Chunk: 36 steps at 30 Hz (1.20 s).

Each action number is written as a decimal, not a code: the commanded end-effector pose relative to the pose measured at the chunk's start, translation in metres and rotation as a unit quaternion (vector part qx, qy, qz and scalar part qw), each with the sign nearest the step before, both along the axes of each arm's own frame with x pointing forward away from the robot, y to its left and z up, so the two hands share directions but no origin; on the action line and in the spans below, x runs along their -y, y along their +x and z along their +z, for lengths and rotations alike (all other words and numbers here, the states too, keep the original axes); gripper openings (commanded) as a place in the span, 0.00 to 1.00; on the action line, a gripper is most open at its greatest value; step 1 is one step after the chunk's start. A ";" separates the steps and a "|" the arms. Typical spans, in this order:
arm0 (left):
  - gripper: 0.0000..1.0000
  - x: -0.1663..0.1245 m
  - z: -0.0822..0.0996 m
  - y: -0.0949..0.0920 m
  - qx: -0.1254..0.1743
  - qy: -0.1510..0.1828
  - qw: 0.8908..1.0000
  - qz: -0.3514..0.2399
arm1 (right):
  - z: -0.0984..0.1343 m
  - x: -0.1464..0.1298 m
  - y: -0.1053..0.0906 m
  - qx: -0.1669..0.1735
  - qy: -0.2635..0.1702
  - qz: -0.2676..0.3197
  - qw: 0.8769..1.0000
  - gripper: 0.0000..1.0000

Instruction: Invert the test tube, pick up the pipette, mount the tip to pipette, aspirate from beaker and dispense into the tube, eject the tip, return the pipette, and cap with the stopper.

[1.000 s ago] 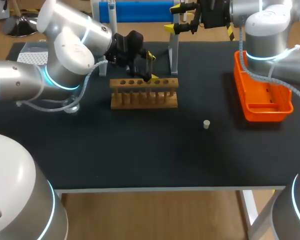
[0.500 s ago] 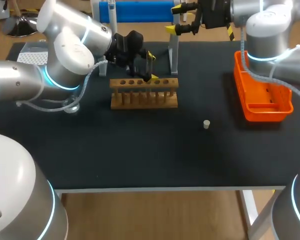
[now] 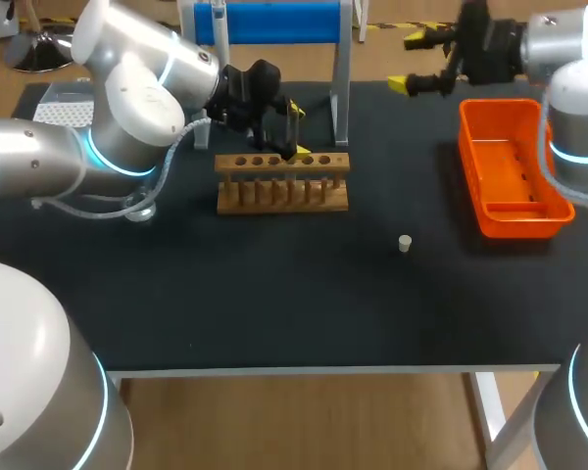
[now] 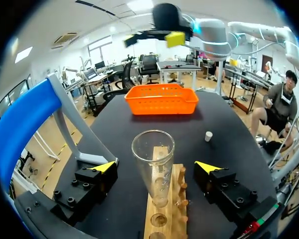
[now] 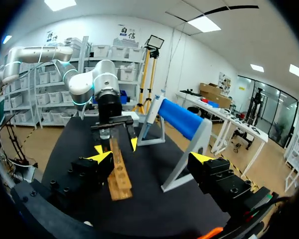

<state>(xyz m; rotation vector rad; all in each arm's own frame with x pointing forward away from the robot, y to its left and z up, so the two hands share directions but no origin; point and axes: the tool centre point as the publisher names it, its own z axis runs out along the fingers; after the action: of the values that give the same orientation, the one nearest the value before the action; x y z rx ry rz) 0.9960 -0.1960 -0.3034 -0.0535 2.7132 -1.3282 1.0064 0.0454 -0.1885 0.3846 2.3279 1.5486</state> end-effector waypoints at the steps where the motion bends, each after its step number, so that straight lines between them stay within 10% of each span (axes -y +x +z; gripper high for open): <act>1: 1.00 0.000 0.001 0.000 0.000 0.001 1.000 0.000 | 0.001 0.047 -0.069 0.013 0.005 -0.044 0.999 1.00; 20: 1.00 0.000 0.001 0.000 0.000 0.001 1.000 0.000 | -0.081 0.057 -0.172 -0.018 -0.021 -0.025 0.999 1.00; 36: 1.00 0.000 0.001 0.000 0.000 0.001 1.000 0.000 | -0.116 0.062 -0.194 -0.045 -0.024 -0.039 0.998 1.00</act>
<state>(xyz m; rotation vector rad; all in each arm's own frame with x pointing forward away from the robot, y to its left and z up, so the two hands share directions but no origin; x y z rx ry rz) 0.9960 -0.1959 -0.3034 -0.0538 2.7132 -1.3281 0.8134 -0.0158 -0.3045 0.5363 2.3849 1.4649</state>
